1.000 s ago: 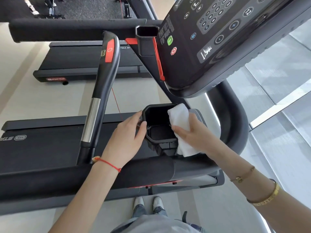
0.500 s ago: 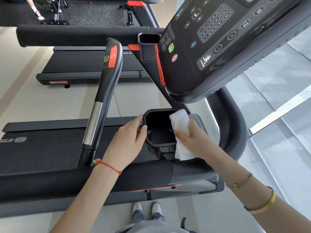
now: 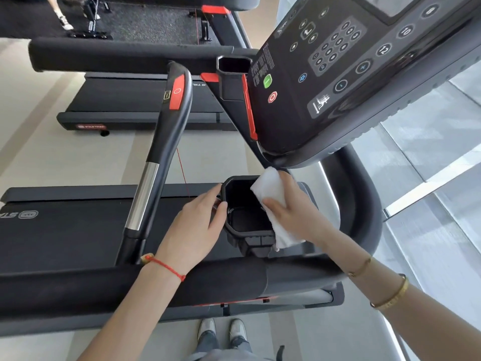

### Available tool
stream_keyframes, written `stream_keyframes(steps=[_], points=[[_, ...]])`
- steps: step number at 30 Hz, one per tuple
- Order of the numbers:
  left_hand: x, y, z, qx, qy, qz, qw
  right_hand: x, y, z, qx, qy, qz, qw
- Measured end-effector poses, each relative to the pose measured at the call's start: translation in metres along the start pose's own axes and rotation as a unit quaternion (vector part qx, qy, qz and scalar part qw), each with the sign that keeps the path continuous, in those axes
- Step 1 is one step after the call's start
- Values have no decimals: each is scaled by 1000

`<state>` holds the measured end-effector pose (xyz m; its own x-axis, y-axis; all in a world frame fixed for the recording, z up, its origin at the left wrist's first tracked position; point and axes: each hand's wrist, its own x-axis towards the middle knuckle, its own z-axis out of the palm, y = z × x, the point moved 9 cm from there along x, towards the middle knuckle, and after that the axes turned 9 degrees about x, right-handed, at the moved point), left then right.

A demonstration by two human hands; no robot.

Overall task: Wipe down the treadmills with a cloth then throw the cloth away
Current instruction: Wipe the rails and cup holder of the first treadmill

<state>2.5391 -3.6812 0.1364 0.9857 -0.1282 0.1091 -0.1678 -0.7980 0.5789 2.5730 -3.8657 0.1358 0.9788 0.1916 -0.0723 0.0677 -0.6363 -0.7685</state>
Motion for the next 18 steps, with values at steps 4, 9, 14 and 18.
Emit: stream_keyframes(steps=[4, 9, 14, 18], points=[[1, 2, 0, 3, -4, 0, 1000, 15, -4, 0, -71, -54, -29, 996], [1, 2, 1, 12, -8, -2, 1000, 26, -10, 6, -183, -98, -59, 976], [2, 2, 1, 17, -8, -4, 1000, 27, -22, 10, -257, -101, -110, 955], [1, 4, -2, 5, 4, 3, 1000, 29, -38, 16, -307, -90, -165, 933]])
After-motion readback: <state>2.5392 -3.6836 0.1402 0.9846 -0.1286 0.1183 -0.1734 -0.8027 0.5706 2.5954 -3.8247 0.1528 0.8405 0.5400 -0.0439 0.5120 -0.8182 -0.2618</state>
